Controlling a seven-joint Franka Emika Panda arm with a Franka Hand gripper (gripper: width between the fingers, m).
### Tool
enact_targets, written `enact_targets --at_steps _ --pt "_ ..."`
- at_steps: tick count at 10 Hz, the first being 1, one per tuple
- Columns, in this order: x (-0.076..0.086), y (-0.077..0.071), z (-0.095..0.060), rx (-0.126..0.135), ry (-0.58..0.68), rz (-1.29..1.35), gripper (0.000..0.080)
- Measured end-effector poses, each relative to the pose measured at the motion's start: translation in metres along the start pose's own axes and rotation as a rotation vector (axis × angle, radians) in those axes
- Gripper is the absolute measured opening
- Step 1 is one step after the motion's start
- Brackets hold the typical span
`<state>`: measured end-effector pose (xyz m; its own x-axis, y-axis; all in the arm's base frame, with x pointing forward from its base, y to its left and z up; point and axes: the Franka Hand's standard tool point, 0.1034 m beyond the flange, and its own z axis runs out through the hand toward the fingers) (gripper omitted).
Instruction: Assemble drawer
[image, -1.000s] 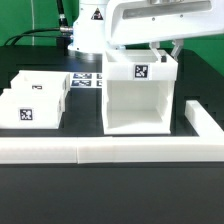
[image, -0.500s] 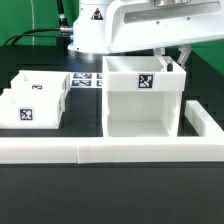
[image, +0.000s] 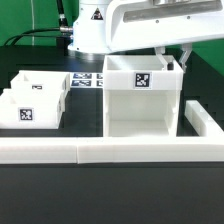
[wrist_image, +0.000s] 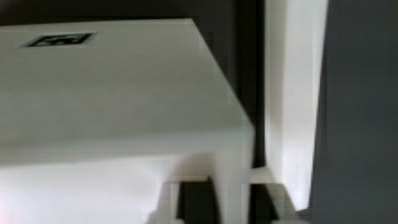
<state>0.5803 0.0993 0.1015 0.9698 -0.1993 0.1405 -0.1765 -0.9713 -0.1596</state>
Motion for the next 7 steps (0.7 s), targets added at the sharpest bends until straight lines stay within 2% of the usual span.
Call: enact_targets --at_steps 2,6,7 --pt "0.002 -0.003 -0.001 0.004 0.011 0.126 0.0044" --pt "0.006 -0.021 0.001 0.007 0.019 0.498 0.0044" --pt "0.008 -0.019 0.001 0.003 0.025 0.54 0.0044"
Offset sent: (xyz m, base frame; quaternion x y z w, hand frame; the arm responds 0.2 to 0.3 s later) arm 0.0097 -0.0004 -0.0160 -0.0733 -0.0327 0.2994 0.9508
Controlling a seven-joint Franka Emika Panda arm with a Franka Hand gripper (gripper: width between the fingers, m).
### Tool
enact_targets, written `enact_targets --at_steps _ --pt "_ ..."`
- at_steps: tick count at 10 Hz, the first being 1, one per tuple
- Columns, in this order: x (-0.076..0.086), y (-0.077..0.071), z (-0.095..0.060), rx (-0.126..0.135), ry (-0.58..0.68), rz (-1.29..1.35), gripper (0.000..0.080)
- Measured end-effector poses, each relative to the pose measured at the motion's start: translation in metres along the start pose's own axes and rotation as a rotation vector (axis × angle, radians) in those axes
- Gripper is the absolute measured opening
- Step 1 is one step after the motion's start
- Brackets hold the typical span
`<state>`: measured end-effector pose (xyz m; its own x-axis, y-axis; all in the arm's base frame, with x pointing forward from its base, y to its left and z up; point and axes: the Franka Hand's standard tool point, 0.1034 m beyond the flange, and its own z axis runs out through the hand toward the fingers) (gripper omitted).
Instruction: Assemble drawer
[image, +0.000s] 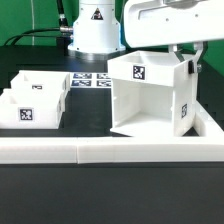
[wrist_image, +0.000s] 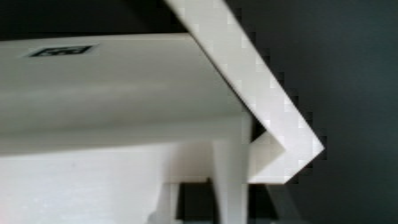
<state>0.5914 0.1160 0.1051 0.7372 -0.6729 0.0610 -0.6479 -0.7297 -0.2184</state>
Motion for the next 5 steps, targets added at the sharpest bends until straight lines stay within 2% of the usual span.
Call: enact_targets --at_steps 5 --pt "0.0044 0.0003 -0.0016 0.013 -0.001 0.236 0.0044"
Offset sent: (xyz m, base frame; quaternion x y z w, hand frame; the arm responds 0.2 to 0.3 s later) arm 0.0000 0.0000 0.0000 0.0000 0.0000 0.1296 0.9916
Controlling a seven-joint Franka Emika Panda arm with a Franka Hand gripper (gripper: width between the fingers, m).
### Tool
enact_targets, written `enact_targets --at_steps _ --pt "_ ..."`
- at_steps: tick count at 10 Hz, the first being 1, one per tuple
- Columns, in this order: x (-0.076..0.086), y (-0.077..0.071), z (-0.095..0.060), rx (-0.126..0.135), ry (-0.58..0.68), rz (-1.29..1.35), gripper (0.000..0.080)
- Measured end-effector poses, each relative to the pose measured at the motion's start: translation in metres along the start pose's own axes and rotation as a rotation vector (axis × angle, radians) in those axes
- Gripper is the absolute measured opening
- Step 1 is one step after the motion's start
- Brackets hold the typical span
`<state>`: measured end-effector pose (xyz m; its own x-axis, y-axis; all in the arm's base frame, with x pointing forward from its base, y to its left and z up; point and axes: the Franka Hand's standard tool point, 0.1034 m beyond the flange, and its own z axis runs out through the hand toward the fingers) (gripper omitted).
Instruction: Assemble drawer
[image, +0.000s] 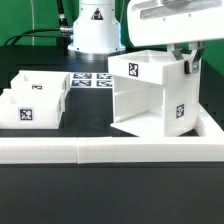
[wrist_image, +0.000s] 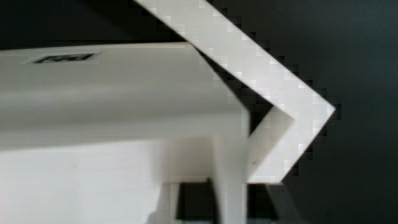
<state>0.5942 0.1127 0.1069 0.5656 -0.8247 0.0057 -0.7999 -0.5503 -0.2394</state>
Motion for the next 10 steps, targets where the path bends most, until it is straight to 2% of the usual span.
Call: enact_targets --at_steps 1,2,3,5,8,10 --pt "0.0 0.001 -0.001 0.009 -0.001 0.082 0.0044" --pt "-0.002 0.007 -0.003 0.031 -0.001 0.236 0.0044" --pt "-0.007 0.013 -0.003 0.013 -0.028 0.422 0.0045" --pt "-0.004 0.014 -0.002 0.024 -0.049 0.588 0.0045" --pt "-0.007 0.013 -0.001 0.026 -0.061 0.65 0.0044" --pt "-0.002 0.007 0.003 0.019 -0.069 0.639 0.0044"
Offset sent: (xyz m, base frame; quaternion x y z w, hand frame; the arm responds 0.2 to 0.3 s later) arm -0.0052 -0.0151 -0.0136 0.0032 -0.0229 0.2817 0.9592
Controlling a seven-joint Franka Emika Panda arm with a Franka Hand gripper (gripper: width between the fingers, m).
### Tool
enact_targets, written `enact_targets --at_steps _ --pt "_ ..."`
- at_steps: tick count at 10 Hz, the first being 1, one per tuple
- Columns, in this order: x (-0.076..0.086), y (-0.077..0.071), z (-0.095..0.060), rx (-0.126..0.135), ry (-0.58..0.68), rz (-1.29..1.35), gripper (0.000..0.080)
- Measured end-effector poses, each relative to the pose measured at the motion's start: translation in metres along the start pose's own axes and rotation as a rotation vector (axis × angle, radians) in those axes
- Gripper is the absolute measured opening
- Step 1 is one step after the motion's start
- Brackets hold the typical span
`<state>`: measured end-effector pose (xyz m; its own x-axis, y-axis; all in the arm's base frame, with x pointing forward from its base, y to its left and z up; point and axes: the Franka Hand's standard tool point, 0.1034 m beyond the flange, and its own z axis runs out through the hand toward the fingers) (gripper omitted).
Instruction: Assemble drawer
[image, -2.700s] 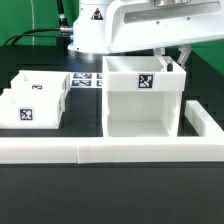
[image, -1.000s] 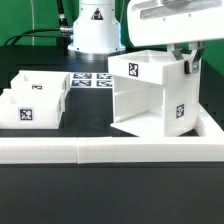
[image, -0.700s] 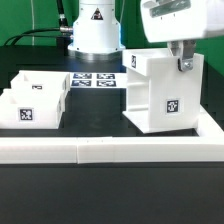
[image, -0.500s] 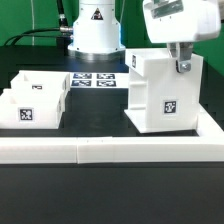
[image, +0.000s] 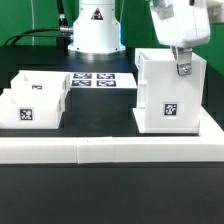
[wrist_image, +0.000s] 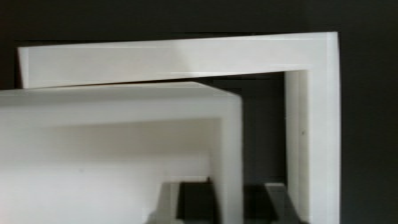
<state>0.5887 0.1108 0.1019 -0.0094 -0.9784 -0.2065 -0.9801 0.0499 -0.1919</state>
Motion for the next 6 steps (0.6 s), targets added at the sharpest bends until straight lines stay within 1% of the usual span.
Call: enact_targets --at_steps 2,3,4,5,6 --pt "-0.002 -0.014 0.006 -0.027 -0.015 -0.017 0.0044" --pt "-0.002 -0.023 0.009 -0.036 -0.021 -0.009 0.0044" --pt "-0.002 -0.037 0.011 -0.031 -0.026 -0.007 0.0044" --pt "-0.001 -0.046 0.012 -0.023 -0.027 0.004 0.0044" --pt "-0.001 -0.051 0.013 -0.03 -0.031 0.006 0.0045"
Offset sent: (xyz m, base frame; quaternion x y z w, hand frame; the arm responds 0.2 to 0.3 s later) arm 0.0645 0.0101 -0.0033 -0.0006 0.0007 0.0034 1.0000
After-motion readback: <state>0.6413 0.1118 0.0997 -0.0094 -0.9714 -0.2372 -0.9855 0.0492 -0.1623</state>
